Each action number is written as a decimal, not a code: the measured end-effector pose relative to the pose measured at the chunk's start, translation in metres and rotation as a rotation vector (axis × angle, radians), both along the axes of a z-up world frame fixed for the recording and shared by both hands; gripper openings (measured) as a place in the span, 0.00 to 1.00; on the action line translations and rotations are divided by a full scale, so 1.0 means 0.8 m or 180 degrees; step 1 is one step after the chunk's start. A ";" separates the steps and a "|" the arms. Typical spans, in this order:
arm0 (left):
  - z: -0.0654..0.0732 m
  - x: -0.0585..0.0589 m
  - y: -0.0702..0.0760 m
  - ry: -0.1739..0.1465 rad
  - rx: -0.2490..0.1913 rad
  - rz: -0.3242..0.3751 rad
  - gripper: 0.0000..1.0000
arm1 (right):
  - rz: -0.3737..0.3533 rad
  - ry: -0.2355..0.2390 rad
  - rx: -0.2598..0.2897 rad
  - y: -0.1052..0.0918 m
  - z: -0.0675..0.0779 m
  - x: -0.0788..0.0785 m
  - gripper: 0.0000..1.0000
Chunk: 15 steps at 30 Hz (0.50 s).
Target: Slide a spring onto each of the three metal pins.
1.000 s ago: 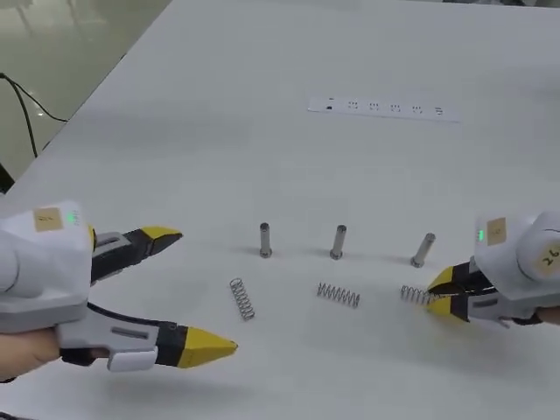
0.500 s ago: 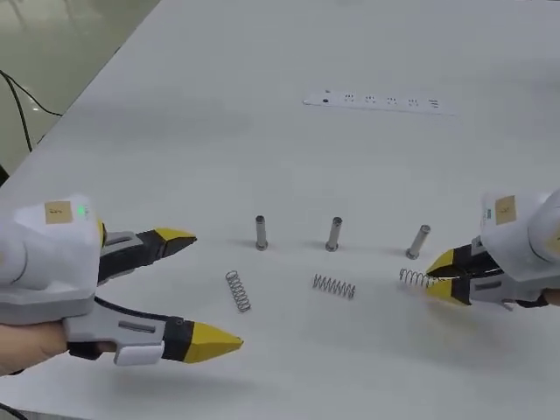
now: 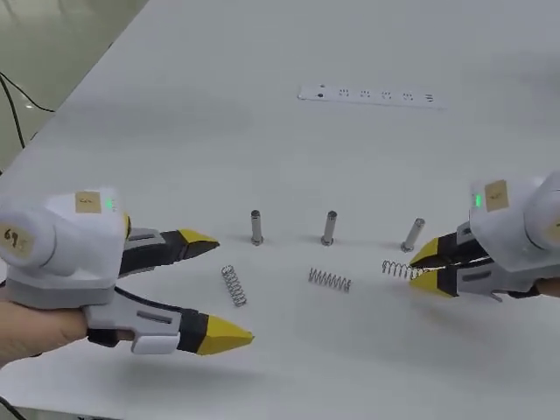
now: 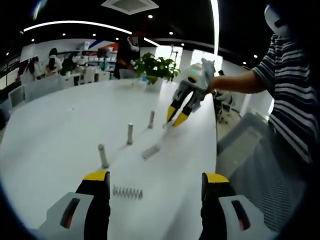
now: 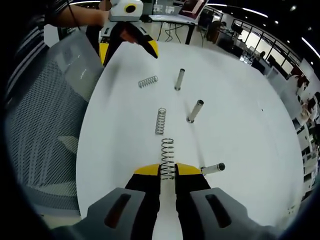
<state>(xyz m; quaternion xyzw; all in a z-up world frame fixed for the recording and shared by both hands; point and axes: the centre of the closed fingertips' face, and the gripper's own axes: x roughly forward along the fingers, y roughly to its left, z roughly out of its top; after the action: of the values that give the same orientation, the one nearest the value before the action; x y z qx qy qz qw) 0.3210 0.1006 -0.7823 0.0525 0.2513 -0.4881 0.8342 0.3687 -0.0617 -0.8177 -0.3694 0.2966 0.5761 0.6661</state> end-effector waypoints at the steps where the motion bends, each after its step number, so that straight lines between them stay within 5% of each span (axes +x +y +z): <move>1: 0.001 0.001 -0.002 0.0007 -0.0014 -0.0024 0.68 | 0.0018 0.0004 0.0003 0.003 0.001 -0.002 0.07; 15: 0.001 0.010 -0.049 -0.0055 -0.0120 -0.0320 0.59 | 0.0198 0.0002 0.0026 0.027 0.011 -0.025 0.07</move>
<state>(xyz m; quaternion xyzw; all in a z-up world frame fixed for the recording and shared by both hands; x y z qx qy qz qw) 0.3294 0.0616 -0.7814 0.0536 0.2319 -0.5335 0.8116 0.3484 -0.0400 -0.8092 -0.3755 0.2828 0.5979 0.6493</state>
